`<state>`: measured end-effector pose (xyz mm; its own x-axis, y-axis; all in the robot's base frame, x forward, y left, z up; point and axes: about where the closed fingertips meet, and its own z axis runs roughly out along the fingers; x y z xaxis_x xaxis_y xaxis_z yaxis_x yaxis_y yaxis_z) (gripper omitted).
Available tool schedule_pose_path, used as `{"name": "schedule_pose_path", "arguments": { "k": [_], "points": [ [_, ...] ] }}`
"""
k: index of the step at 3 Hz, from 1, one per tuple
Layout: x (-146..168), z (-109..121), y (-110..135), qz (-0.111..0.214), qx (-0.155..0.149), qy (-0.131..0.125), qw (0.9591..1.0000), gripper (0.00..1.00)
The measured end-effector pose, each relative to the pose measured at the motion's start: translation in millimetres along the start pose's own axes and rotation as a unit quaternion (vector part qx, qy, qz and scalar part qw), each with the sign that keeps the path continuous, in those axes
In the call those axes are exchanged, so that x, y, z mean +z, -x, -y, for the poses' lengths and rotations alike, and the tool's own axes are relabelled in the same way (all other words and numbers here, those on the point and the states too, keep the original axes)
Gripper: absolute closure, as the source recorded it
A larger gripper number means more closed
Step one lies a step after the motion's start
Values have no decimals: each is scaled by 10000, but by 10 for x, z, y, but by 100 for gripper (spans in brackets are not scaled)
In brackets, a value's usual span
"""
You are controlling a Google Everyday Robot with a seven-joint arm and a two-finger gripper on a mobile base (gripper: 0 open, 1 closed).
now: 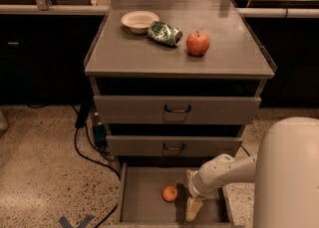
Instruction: Pick orange from bottom drawer and place on counter
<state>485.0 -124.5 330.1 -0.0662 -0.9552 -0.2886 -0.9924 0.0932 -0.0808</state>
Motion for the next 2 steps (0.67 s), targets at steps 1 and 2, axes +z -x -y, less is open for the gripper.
{"name": "schedule_pose_path", "arguments": {
  "k": [1, 2],
  "points": [
    [2, 0, 1, 1, -1, 1, 10000, 0],
    [134, 6, 37, 41, -77, 51, 9999, 0]
  ]
}}
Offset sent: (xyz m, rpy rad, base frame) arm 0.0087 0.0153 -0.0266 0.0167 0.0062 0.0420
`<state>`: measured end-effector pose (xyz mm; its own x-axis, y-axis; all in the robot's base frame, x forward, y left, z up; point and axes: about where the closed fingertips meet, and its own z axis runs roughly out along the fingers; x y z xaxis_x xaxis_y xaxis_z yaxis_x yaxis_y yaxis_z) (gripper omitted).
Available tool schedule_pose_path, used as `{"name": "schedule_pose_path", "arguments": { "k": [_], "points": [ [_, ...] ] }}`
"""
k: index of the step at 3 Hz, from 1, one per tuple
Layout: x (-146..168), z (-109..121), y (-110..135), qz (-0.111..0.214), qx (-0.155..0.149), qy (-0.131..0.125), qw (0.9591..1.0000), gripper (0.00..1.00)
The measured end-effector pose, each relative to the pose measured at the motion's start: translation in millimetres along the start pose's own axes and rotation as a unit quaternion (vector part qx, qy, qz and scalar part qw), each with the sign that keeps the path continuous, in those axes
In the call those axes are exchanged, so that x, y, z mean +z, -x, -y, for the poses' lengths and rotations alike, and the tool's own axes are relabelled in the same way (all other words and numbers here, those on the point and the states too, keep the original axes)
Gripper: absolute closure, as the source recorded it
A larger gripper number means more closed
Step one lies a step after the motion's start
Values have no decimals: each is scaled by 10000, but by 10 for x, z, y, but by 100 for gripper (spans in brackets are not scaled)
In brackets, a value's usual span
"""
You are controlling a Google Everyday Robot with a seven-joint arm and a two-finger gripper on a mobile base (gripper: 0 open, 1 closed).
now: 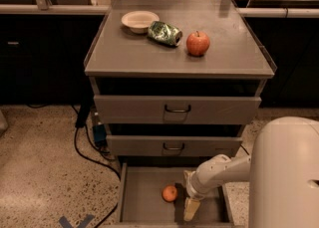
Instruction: Pick orange from bottom drawer and place on counter
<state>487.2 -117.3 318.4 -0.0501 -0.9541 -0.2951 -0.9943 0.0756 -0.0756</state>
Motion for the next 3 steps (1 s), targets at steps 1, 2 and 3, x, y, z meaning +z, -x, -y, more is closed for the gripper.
{"name": "schedule_pose_path", "arguments": {
  "k": [1, 2, 3],
  "points": [
    [332, 58, 140, 93, -212, 168, 9996, 0],
    [689, 192, 243, 154, -407, 286, 9986, 0],
    [982, 305, 247, 221, -446, 360, 9981, 0]
  ]
}}
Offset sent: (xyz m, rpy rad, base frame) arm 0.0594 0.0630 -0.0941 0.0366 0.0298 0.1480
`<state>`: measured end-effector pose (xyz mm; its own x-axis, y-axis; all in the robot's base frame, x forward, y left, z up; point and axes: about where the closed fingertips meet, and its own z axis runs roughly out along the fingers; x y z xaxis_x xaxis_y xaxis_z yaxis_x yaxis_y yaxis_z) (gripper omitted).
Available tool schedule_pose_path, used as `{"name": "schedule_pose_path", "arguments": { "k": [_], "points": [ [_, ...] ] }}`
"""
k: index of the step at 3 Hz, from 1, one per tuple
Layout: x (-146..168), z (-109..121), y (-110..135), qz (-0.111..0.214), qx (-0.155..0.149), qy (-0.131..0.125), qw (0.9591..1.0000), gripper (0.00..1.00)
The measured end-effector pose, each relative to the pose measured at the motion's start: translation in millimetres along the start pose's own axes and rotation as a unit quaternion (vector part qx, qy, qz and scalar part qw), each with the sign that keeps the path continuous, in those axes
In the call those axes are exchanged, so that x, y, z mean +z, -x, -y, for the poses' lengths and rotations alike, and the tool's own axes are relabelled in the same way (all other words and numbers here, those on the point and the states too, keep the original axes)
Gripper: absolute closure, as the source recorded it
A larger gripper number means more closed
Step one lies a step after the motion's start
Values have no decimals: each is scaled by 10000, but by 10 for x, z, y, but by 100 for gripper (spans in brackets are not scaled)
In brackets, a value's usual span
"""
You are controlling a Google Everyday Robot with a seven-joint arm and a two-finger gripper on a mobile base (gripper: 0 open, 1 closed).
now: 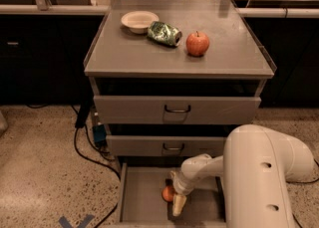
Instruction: Pick orange from bottom drawer and place on counter
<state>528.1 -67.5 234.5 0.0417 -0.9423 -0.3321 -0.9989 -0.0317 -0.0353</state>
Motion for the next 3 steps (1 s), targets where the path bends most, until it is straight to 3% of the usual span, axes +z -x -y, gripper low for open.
{"name": "schedule_pose_path", "arguments": {
  "k": [1, 3],
  "points": [
    [554, 118, -167, 68, 165, 106, 9998, 0],
    [674, 137, -146, 111, 95, 181, 9997, 0]
  ]
}}
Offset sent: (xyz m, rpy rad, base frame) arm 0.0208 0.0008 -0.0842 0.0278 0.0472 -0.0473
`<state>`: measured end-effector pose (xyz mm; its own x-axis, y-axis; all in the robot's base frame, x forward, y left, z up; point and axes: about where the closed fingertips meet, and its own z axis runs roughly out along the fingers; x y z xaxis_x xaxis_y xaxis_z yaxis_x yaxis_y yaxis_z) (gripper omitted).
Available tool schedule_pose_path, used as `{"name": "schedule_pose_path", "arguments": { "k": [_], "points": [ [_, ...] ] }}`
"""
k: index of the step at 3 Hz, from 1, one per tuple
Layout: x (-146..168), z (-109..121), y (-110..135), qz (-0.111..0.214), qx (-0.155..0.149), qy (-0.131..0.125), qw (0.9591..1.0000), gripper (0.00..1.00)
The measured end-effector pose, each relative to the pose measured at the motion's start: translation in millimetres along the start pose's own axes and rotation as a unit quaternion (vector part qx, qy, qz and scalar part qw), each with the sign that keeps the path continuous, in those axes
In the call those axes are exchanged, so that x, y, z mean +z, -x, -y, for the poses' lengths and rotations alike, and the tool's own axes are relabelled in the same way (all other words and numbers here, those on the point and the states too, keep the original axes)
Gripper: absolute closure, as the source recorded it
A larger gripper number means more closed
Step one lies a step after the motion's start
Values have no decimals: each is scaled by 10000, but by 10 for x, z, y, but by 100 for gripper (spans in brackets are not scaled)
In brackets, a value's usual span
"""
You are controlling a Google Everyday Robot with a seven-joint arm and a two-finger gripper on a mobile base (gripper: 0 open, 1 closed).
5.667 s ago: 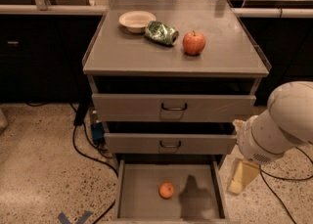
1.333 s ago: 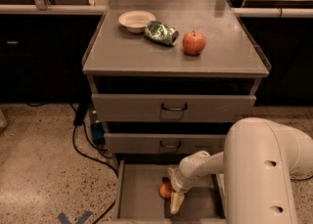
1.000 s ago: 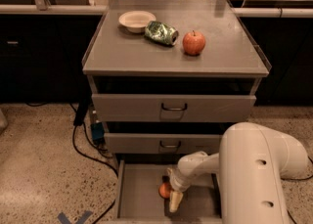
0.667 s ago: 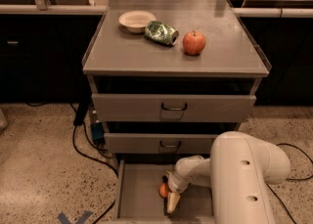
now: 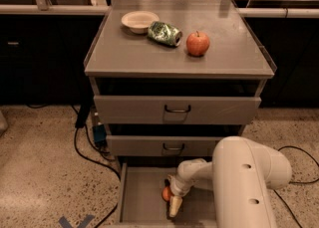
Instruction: Pick orange from bottom drawer and place on counter
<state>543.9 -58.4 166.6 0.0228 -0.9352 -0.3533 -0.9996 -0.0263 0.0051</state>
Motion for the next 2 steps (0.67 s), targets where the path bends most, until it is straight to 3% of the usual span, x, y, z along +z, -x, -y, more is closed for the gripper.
{"name": "schedule_pose_path", "arguments": {
  "k": [2],
  "points": [
    [543, 213, 8, 67, -258, 358, 9990, 0]
  ]
}}
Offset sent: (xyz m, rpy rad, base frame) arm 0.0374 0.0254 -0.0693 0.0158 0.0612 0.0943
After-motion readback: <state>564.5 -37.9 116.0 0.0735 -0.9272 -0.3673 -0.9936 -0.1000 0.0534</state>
